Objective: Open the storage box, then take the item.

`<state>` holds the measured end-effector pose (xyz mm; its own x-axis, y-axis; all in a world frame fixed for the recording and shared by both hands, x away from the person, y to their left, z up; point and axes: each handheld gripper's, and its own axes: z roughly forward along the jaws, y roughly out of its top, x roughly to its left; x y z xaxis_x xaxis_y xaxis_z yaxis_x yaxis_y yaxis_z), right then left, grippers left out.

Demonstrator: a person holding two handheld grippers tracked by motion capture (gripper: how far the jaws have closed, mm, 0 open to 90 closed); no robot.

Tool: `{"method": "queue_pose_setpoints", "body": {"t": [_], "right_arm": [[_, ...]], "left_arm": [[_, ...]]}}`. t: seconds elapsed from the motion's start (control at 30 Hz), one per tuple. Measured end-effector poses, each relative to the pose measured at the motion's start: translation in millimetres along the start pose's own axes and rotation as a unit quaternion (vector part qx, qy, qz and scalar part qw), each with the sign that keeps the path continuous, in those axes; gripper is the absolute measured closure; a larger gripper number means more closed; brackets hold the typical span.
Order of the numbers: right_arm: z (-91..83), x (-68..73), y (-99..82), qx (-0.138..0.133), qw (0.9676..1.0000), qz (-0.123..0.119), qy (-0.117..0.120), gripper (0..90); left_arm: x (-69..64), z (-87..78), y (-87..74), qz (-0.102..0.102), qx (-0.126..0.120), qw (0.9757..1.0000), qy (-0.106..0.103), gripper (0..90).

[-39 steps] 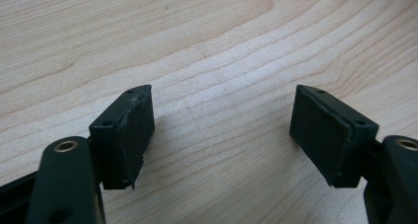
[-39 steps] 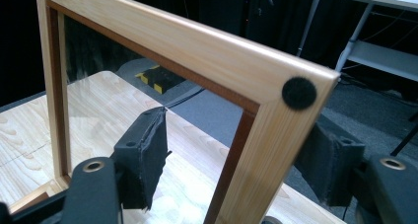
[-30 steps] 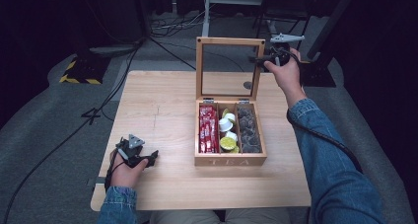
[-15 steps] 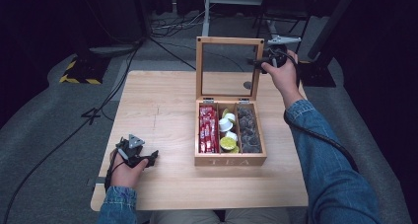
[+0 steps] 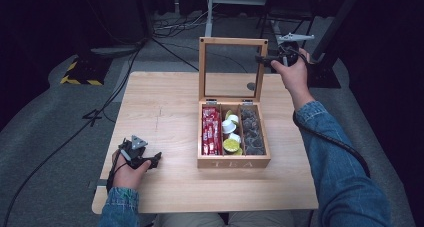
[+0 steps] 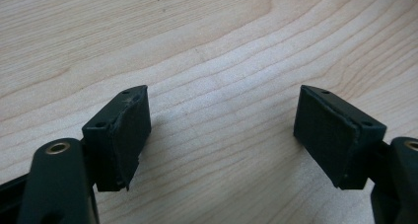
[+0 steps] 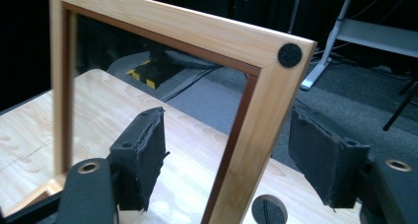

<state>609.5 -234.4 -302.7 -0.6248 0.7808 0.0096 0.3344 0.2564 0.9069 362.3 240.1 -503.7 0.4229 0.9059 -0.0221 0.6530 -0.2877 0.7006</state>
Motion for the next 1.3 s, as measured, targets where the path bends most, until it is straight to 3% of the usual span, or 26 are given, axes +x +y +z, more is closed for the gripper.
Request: {"method": "queue_pose_setpoints", "body": {"t": [0.2,0.53,0.87,0.93,0.97,1.03,1.1,1.3], "right_arm": [[-17.4,13.1,1.6,-0.003,0.9998,0.005,0.021,33.0],[-45.5,57.2,3.4,-0.007,0.9972,-0.020,0.071,36.8],[-59.8,85.1,-4.9,-0.004,0.9928,-0.034,0.115,40.4],[-59.6,90.1,-6.9,0.002,0.9902,-0.047,0.132,40.8],[-58.8,94.1,-9.3,0.009,0.9882,-0.059,0.141,40.7],[-58.6,98.5,-12.4,0.013,0.9875,-0.067,0.142,36.3],[-58.8,102.8,-14.9,0.013,0.9880,-0.065,0.139,30.5],[-57.8,116.4,-22.8,0.017,0.9866,-0.068,0.147,26.9]], "left_arm": [[0.0,1.9,2.1,0.002,0.001,1.0000,0.000,21.6],[-1.1,4.9,4.8,0.002,0.000,1.0000,-0.002,21.3],[-1.6,4.1,4.2,0.002,0.001,1.0000,-0.002,21.4],[-1.8,3.8,3.7,0.002,0.001,1.0000,-0.003,21.3],[-1.7,3.6,3.6,0.002,0.001,1.0000,-0.003,21.3],[-1.6,3.6,3.5,0.002,0.001,1.0000,-0.003,21.2],[-1.7,3.6,3.5,0.002,0.001,1.0000,-0.003,21.2],[-1.6,3.5,3.5,0.003,0.002,1.0000,-0.003,21.2]]}}
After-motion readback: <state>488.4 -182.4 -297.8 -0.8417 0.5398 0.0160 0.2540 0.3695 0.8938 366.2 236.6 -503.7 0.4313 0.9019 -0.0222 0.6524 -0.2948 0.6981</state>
